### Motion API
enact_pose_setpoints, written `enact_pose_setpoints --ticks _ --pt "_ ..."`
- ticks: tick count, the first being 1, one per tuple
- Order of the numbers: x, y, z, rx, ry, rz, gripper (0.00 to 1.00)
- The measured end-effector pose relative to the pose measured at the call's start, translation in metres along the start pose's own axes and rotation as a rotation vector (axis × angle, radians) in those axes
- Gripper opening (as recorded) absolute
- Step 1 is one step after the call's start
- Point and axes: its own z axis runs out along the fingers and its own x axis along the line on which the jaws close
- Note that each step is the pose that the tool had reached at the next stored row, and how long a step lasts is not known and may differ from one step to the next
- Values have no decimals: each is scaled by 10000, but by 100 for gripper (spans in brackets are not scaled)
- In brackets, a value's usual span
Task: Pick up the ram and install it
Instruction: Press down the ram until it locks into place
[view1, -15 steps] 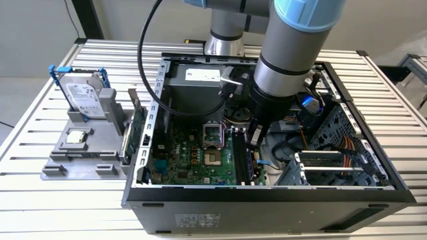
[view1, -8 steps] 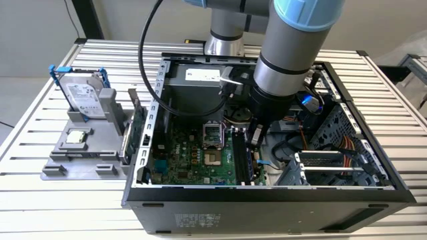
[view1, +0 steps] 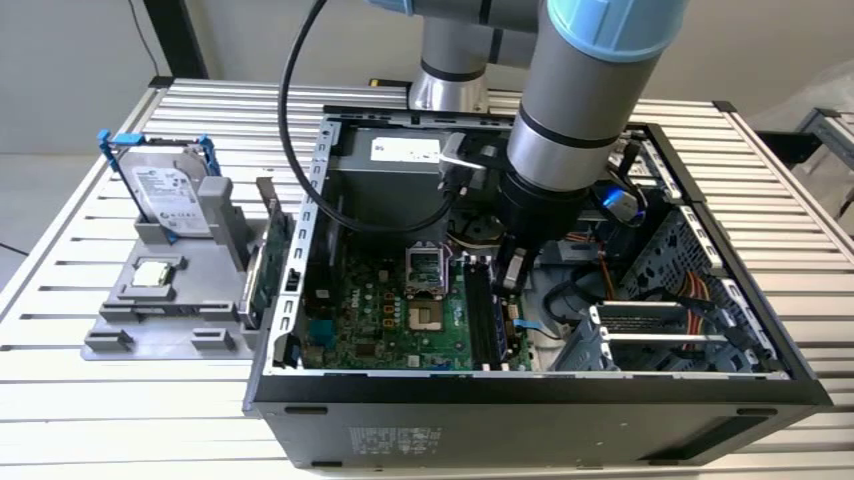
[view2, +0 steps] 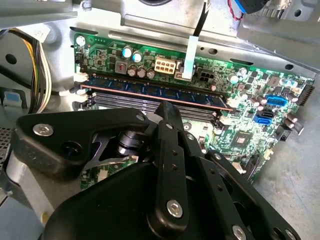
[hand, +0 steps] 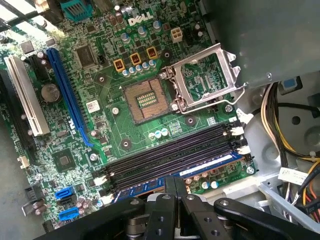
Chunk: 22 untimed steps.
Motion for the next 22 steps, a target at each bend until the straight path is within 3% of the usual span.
enact_pose_setpoints --ticks 8,22 --pt "0 -1 0 0 3 -127 0" --pt "-3 0 0 -25 40 -1429 0"
